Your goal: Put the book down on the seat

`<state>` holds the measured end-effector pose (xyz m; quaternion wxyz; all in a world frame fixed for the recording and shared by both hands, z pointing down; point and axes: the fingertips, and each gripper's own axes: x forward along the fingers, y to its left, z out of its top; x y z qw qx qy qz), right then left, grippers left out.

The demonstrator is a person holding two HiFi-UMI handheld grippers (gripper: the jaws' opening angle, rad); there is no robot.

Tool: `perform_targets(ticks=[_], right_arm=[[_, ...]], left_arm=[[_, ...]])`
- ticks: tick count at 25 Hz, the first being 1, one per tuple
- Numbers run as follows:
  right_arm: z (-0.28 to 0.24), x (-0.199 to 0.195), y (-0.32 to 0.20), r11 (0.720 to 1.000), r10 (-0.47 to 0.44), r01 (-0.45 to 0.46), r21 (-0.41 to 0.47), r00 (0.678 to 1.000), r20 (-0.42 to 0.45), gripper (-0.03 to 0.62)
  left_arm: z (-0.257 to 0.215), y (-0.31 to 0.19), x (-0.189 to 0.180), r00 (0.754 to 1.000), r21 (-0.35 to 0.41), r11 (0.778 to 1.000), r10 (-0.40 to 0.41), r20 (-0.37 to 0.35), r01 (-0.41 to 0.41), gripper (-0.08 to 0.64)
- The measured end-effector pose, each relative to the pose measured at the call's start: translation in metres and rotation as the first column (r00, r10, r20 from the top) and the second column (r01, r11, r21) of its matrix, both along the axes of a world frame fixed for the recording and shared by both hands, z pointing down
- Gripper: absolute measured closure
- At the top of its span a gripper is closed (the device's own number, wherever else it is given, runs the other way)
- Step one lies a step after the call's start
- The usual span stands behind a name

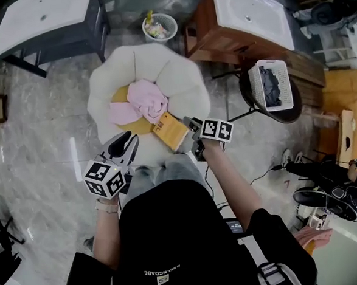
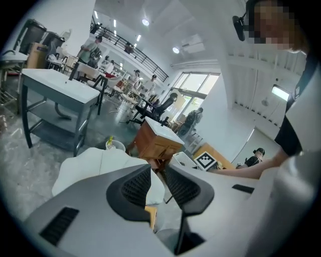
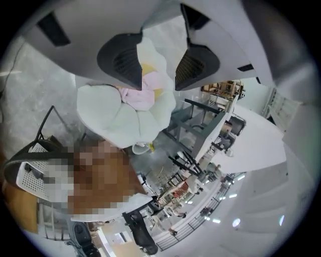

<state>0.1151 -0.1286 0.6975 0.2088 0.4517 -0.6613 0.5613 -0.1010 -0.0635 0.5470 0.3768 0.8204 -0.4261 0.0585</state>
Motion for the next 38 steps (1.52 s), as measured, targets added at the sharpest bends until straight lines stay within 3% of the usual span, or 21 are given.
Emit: perform_targets(ticks=[9, 17, 20, 27, 32, 38], right_arm=[[-0.105, 0.008, 0.005, 0.990, 0.024, -0.050, 0.134, 0.983, 0.184, 0.374], [-0.197, 0.020, 0.006, 0.927, 0.017, -0.110, 0.359, 0.967, 0.253, 0.402], [-0.230, 0.023, 0.012, 0.882, -0.012, -0.107, 0.458, 0.968, 0.249, 0.414], [-0.294, 0.045, 0.026, 0.737, -0.063, -0.062, 0.673, 0.985, 0.160, 0.437], [-0.322, 0.065, 0.038, 0.646, -0.040, -0.085, 0.759, 0.989, 0.145, 0.453], [-0.343, 0.099, 0.052, 0.556, 0.034, -0.138, 0.819, 0.989, 0.143, 0.454]], left_arm=[[-0.044, -0.035, 0.048, 0.991, 0.080, 0.990, 0.119, -0.054, -0.115, 0.472], [-0.091, -0.054, 0.098, 0.969, 0.176, 0.958, 0.239, -0.057, -0.226, 0.472], [-0.107, -0.053, 0.113, 0.957, 0.203, 0.941, 0.286, -0.057, -0.269, 0.472], [-0.149, -0.051, 0.151, 0.926, 0.308, 0.883, 0.378, -0.021, -0.353, 0.472], [-0.171, -0.047, 0.175, 0.904, 0.366, 0.840, 0.427, 0.007, -0.400, 0.472], [-0.180, -0.046, 0.197, 0.886, 0.388, 0.814, 0.464, 0.013, -0.432, 0.472]])
